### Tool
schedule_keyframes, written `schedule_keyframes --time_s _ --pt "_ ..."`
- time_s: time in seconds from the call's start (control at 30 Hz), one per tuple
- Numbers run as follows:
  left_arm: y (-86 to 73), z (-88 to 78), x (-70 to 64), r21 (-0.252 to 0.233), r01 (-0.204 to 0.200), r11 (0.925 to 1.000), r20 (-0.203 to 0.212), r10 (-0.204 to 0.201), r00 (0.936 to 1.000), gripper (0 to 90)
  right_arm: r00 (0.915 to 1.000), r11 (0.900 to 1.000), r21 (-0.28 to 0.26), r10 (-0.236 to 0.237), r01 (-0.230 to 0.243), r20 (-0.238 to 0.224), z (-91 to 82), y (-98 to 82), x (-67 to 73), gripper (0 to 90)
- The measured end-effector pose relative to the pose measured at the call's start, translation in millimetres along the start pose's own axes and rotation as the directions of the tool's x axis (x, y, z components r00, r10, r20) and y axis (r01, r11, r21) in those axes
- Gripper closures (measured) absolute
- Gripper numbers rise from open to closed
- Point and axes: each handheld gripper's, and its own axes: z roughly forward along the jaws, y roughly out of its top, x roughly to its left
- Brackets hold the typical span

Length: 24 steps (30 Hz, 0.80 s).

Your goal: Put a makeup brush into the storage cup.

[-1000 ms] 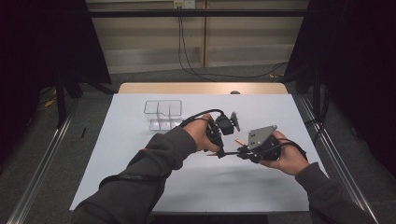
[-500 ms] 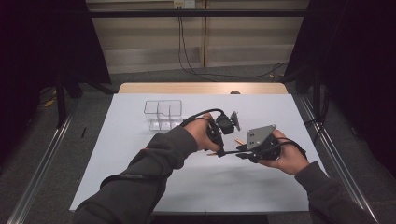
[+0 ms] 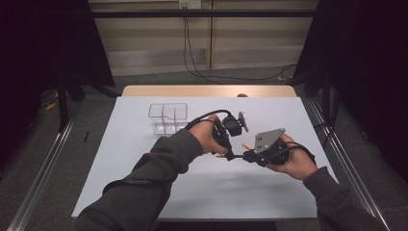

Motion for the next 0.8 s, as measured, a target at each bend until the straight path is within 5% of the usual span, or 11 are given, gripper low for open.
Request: schedule_keyframes --time_s 0.33,0.5,0.6,0.8 --pt "0.5 -3.6 2.5 -0.058 -0.010 0.9982 0.004 0.010 0.9999 83.3 0.9986 0.999 0.011 0.049 -0.049 -0.020 9.7 -4.1 3.5 84.3" --pt "-1.4 -4.6 3.2 -0.105 0.020 0.9943 -0.001 -0.020 0.9998 82.3 0.9974 0.998 0.009 0.064 -0.064 -0.032 9.3 -3.4 3.5 85.0" --pt "-2.2 -6.8 5.1 -0.090 0.008 0.9960 -0.014 -0.009 0.9999 80.9 0.9976 0.998 0.011 0.064 -0.064 -0.025 8.4 -2.9 2.9 85.2" --pt "-5.9 -9.6 7.9 -0.130 0.026 0.9912 -0.023 -0.030 0.9993 68.3 0.9951 0.995 0.024 0.099 -0.098 -0.011 5.2 -6.8 -0.7 85.3"
